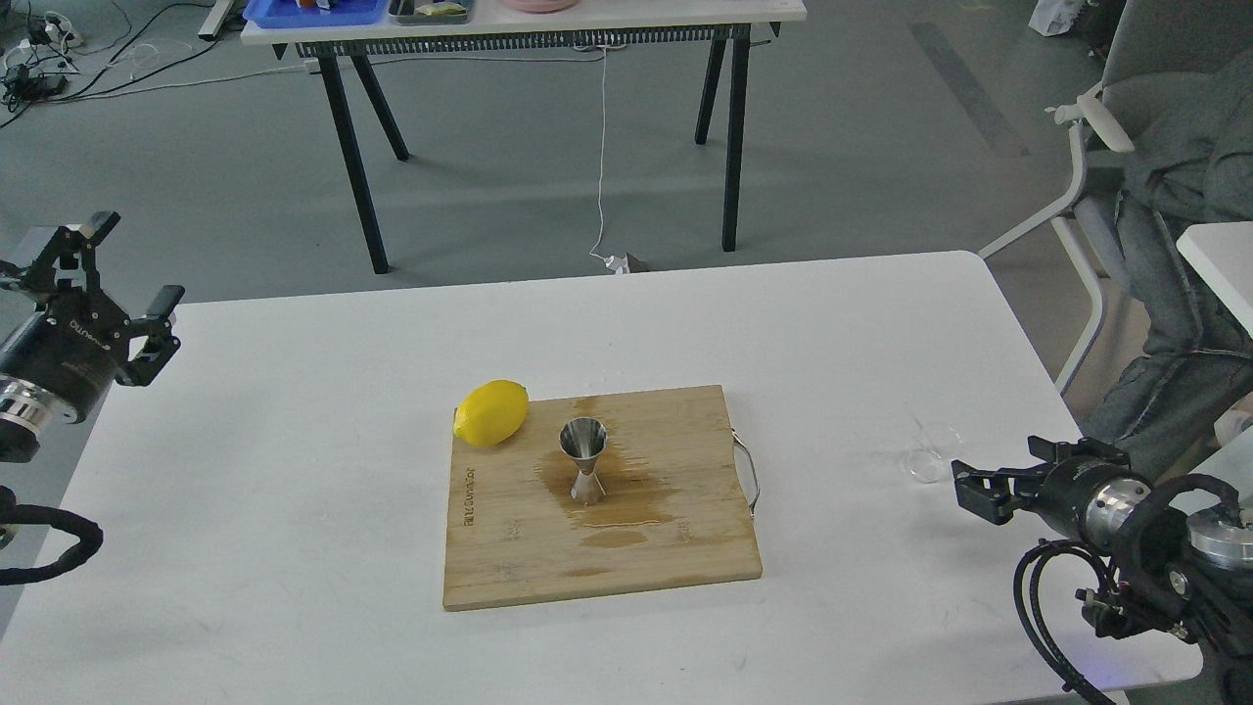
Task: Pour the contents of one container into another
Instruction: 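Lower the right gripper toward the small clear glass cup, then close the right gripper around the clear glass cup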
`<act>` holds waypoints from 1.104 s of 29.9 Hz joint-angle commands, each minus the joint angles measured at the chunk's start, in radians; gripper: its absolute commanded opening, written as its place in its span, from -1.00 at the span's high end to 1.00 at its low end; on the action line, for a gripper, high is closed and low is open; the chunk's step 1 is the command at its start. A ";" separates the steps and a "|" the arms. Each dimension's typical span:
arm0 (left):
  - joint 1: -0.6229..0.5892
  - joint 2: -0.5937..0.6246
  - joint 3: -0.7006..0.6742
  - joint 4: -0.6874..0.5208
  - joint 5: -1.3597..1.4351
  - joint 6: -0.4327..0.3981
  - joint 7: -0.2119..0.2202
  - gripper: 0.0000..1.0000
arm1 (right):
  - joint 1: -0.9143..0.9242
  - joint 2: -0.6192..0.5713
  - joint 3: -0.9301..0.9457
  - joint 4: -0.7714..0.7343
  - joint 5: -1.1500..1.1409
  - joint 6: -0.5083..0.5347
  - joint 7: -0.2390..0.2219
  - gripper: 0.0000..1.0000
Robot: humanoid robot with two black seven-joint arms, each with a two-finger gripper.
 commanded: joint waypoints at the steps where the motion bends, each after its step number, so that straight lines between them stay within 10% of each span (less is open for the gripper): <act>1: 0.007 0.000 0.000 0.000 0.000 0.000 0.000 -0.98 | 0.036 0.007 -0.061 -0.040 -0.016 0.000 0.000 -0.88; 33: 0.027 -0.023 0.000 0.035 -0.002 0.000 0.000 -0.98 | 0.181 0.151 -0.132 -0.252 -0.132 0.028 0.003 -0.91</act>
